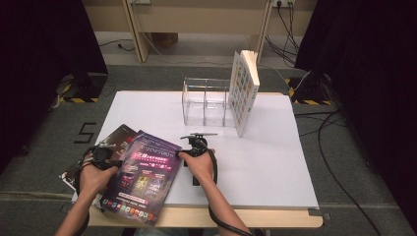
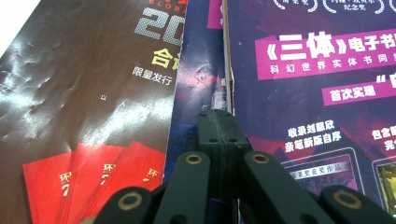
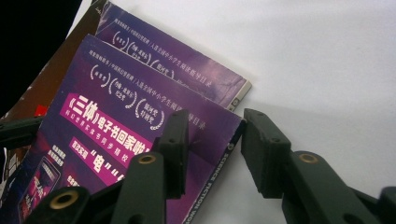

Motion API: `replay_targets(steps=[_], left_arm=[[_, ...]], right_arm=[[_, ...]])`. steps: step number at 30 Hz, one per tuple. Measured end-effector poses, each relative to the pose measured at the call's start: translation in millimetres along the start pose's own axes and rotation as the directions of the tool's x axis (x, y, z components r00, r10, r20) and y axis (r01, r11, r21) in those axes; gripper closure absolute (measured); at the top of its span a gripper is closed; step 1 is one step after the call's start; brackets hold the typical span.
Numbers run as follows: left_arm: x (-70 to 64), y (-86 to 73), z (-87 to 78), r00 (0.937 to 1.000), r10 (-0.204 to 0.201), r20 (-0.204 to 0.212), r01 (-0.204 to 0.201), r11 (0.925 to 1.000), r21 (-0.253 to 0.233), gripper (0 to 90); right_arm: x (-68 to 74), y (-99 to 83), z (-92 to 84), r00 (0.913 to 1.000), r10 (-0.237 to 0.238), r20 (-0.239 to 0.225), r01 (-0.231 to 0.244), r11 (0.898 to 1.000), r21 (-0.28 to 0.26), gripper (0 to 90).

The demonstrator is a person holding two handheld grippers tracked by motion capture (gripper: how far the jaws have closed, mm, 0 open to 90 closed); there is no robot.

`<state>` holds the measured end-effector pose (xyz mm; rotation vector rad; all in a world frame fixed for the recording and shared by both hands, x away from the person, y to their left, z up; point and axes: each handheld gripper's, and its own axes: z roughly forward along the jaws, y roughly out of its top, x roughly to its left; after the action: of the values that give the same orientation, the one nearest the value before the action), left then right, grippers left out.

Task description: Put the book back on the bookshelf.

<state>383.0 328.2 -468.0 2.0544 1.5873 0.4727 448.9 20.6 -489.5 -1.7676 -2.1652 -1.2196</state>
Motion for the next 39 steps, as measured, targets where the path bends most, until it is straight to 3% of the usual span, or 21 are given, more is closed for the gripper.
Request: replay_targets(steps=[6, 15, 18, 21, 23, 25, 30, 39], left_arm=[[-0.1, -0.1, 0.0, 1.0, -0.001, -0.001, 0.001, 1.0, -0.001, 90.0], [0.6, -0.5, -0.3, 1.0, 0.006, 0.004, -0.006, 1.0, -0.003, 89.9], [3.2, -0.9, -0.6, 0.9998, -0.004, 0.019, 0.004, 1.0, -0.006, 89.9], [5.8, -2.5, -0.8, 0.999, -0.026, 0.037, 0.027, 0.9989, -0.038, 88.5], [9.6, -3.4, -3.7, 0.9967, -0.068, 0.044, 0.072, 0.9943, -0.079, 79.0], [12.2, -3.5, -8.8, 0.9936, -0.099, 0.055, 0.105, 0.988, -0.113, 78.2], [11.5, -1.7, -18.6, 0.9911, -0.122, 0.054, 0.129, 0.9764, -0.173, 70.6], [7.0, -5.9, -22.9, 0.9888, -0.134, 0.067, 0.144, 0.9689, -0.201, 66.9]], right_arm=[[4.0, 3.4, -5.1, 0.9998, -0.017, -0.008, 0.017, 1.0, -0.017, 76.2], [2.7, 6.2, -8.6, 0.9986, -0.026, -0.047, 0.025, 0.999, -0.023, 78.5], [3.8, 7.5, -11.5, 0.9973, -0.028, -0.068, 0.025, 0.999, -0.043, 79.5], [4.4, 9.0, -14.2, 0.9958, -0.025, -0.088, 0.019, 0.998, -0.066, 80.2], [6.0, 10.3, -17.5, 0.9943, -0.028, -0.103, 0.019, 0.996, -0.085, 80.7], [7.2, 12.2, -21.7, 0.9923, -0.033, -0.12, 0.02, 0.994, -0.108, 81.3], [15.0, 18.6, -35.1, 0.9884, -0.064, -0.137, 0.04, 0.985, -0.17, 82.9], [27.0, 30.8, -59.4, 0.9825, -0.137, -0.125, 0.104, 0.965, -0.239, 84.4]])
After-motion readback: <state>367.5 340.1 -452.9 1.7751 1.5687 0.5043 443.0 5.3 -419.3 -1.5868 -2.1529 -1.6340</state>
